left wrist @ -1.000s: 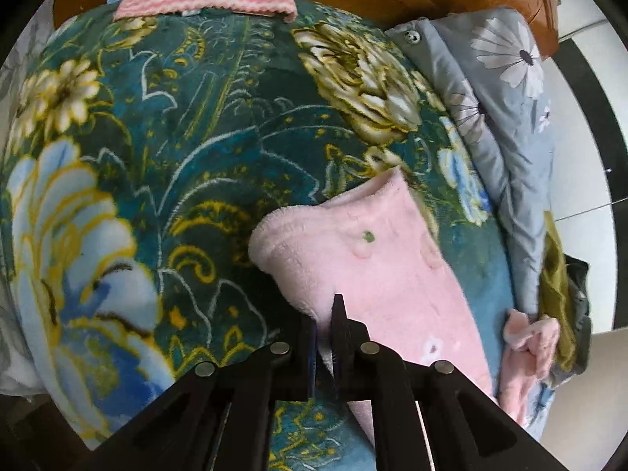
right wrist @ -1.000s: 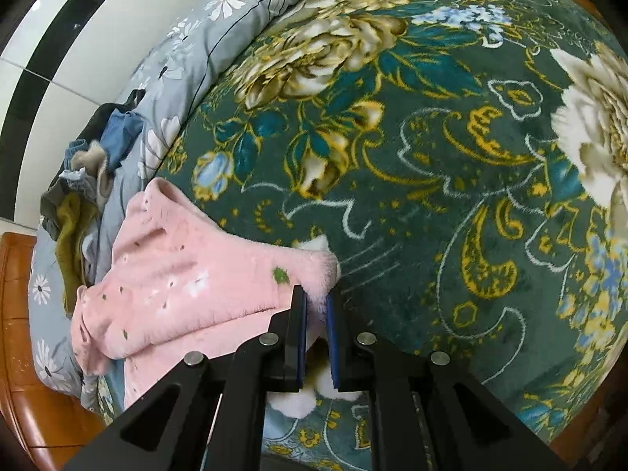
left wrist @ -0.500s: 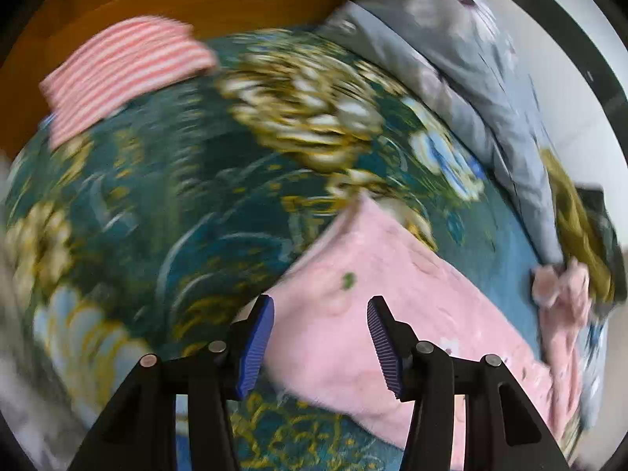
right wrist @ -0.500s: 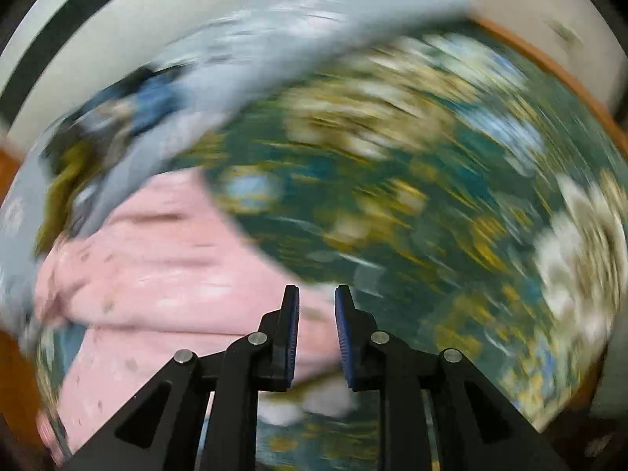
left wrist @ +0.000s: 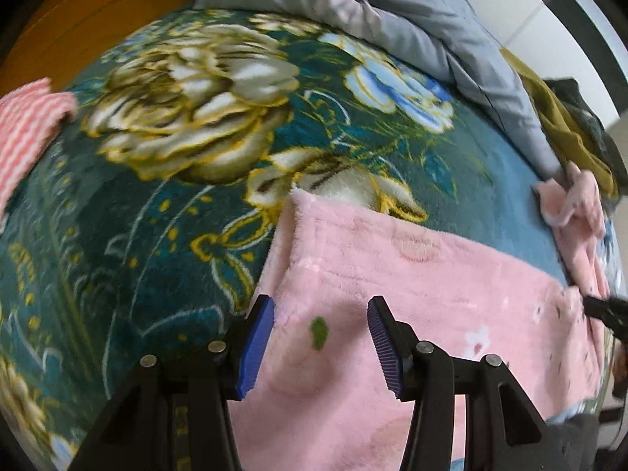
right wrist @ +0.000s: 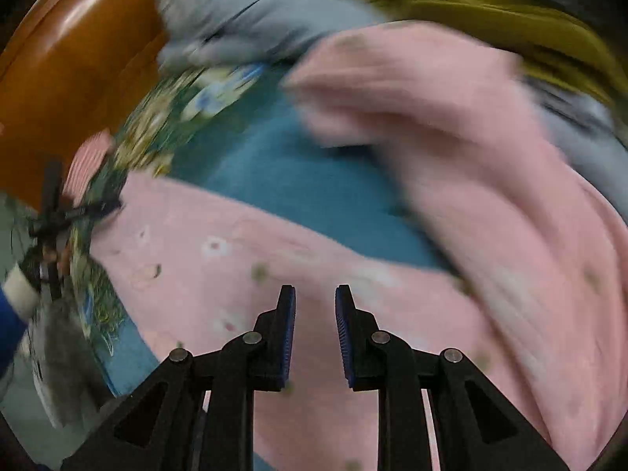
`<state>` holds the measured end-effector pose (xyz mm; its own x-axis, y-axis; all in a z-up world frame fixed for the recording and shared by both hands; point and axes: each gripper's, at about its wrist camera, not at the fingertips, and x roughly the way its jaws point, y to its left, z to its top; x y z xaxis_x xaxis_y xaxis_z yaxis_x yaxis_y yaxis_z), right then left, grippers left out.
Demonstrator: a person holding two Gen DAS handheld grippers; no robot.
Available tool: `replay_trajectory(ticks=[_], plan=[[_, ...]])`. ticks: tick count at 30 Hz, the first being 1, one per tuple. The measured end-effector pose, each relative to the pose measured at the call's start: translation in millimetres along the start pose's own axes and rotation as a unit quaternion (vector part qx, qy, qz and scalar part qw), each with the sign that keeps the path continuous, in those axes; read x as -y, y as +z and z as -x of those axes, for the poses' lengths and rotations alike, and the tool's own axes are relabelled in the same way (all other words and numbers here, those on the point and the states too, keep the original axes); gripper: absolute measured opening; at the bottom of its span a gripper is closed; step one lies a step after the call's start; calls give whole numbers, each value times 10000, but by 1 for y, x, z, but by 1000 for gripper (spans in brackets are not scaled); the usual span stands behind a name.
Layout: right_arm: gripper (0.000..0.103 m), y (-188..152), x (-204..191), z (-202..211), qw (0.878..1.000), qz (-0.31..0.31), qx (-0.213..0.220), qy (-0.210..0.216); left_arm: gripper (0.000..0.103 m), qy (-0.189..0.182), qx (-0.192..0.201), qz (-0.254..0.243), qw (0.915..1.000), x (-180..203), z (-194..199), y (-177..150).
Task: Fold clothes
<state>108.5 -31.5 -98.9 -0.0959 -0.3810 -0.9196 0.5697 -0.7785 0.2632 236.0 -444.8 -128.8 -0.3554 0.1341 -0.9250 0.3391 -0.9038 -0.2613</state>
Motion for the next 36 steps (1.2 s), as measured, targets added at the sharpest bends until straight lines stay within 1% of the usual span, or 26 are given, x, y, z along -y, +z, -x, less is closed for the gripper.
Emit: replay_trajectory(ticks=[3, 5, 8, 12, 14, 15, 17, 19, 23, 27, 31, 32, 33, 34, 36], plan=[[21, 20, -20, -33, 9986, 445, -286, -10, 54, -131, -27, -206, 9997, -2, -4, 4], [21, 27, -26, -50, 9966, 696, -435, -63, 54, -259, -45, -247, 9994, -5, -4, 7], [21, 30, -26, -63, 9940, 867, -653, -125, 54, -542, -61, -254, 9982, -8, -5, 12], [21, 31, -21, -68, 9927, 934, -760, -85, 52, -1048, -98, -211, 9942, -14, -3, 14], [21, 30, -19, -67, 9916, 999, -814, -58, 46, -1234, -95, -236, 9920, -13, -2, 13], [21, 30, -19, -67, 9908, 1046, -855, -49, 44, -1271, -94, -293, 9914, -10, -1, 12], [21, 27, -19, -65, 9891, 1136, -940, 25, 35, -1317, -122, -442, 9902, -3, -1, 11], [21, 26, -21, -65, 9862, 1306, -1017, 6, 30, -1282, -155, -566, 9900, 2, -4, 10], [21, 23, -31, -67, 9776, 1764, -1121, -227, 18, -1354, -99, -473, 9896, 0, -6, 13], [21, 24, -40, -71, 9672, 2222, -1129, -491, 16, -1499, 74, -289, 9883, -5, 1, 14], [21, 22, -46, -74, 9582, 2524, -1160, -680, 14, -1484, 138, -209, 9886, -8, 3, 12], [20, 21, -47, -74, 9574, 2549, -1145, -729, 13, -1491, 176, -170, 9885, -9, 4, 11], [13, 21, -48, -73, 9567, 2569, -1127, -776, 13, -1500, 216, -131, 9884, -10, 5, 9], [8, 21, -48, -72, 9581, 2522, -1111, -773, 11, -1519, 258, -88, 9880, -11, 6, 9], [3, 24, -42, -68, 9672, 2216, -1069, -638, 8, -1562, 437, 32, 9868, -13, 13, 8]])
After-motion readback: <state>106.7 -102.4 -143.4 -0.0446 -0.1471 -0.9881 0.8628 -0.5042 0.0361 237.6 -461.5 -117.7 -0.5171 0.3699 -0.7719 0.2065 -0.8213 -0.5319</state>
